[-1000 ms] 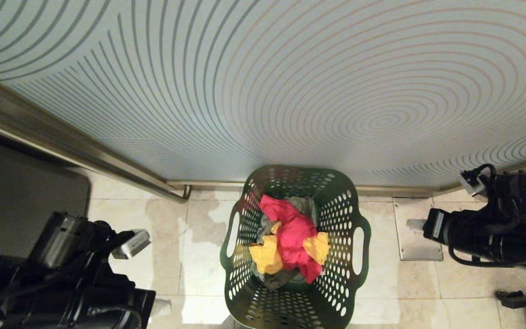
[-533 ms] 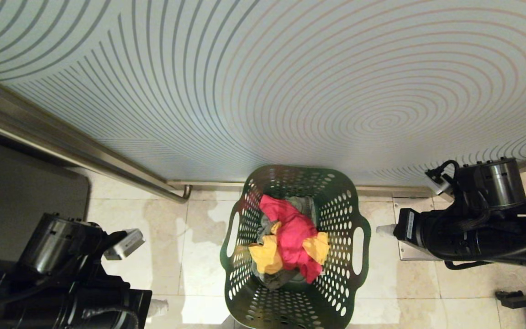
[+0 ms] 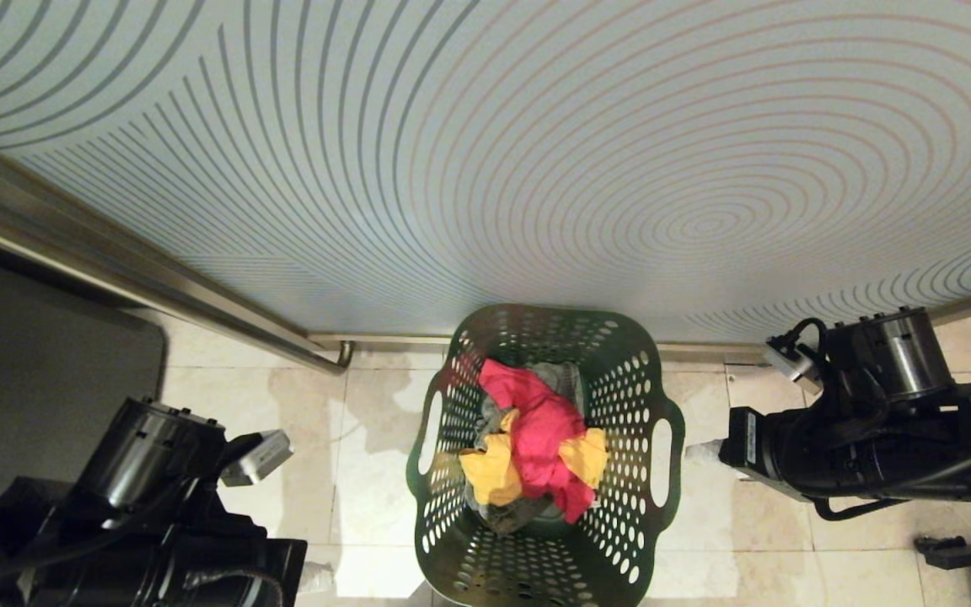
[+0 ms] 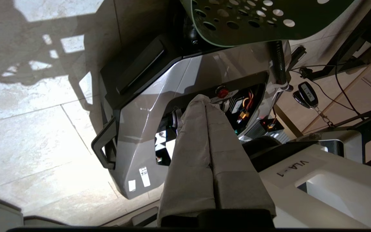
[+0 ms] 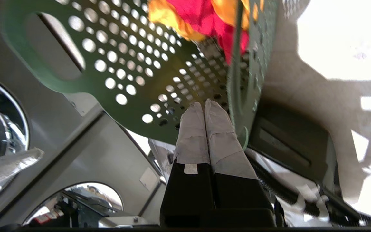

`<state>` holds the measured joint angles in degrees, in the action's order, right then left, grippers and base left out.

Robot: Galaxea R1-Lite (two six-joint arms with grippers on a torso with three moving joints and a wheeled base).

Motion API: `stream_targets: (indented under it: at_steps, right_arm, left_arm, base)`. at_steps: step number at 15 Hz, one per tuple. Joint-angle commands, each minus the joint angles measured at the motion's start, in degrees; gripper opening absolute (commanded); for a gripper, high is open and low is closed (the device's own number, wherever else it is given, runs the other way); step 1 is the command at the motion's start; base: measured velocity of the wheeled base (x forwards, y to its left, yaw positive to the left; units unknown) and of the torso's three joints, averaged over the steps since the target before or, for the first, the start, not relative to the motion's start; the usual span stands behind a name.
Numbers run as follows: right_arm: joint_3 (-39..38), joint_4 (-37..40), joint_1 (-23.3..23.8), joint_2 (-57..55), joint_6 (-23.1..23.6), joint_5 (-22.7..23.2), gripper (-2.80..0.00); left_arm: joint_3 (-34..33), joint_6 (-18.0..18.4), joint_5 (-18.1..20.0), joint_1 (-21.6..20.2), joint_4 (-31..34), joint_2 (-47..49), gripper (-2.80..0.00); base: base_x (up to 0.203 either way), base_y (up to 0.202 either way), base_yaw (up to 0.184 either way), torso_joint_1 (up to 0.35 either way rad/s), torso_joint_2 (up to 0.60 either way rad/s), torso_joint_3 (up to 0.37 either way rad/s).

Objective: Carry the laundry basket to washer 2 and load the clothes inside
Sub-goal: Pick up the clothes basket and put it beside the washing machine

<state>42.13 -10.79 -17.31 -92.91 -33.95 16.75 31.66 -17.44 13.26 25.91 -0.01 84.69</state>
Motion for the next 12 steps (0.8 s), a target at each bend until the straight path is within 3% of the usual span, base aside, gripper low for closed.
stream_targets:
  at_steps: [1,4,5,6,12]
  right_arm:
    - [-0.49,-0.02,0.0,-0.83,-0.15,0.38,-2.8]
    - [-0.47,-0.02,0.0,-1.89,-0.07,1.65,-2.8]
    - [-0.42,-0.02,0.04,-2.28,0.02,1.71,-0.44]
    - [-0.28,-0.02,0.08,-2.6,-0.04,1.71,0.0]
    - [-0.56,0.06,0.26,-5.19,0.38,1.27,0.0]
  left_arm:
    - [0.07,-0.13,0.1,0.28,-1.63,2.54,-2.8]
    - [0.58,-0.13,-0.01,1.38,-6.42,6.63,-2.8]
    - [0.93,-0.13,-0.07,2.19,-6.87,7.29,-2.8]
    - [1.08,-0.13,-0.07,2.73,-6.93,7.48,-2.8]
    - [2.43,-1.36,-0.02,4.26,-7.0,8.53,-2.8]
  base:
    - [0.0,0.0,0.0,0.0,0.0,0.0]
    - [0.0,0.0,0.0,0.0,0.0,0.0]
    - [0.0,0.0,0.0,0.0,0.0,0.0]
    - [0.0,0.0,0.0,0.0,0.0,0.0]
    - [0.0,0.0,0.0,0.0,0.0,0.0]
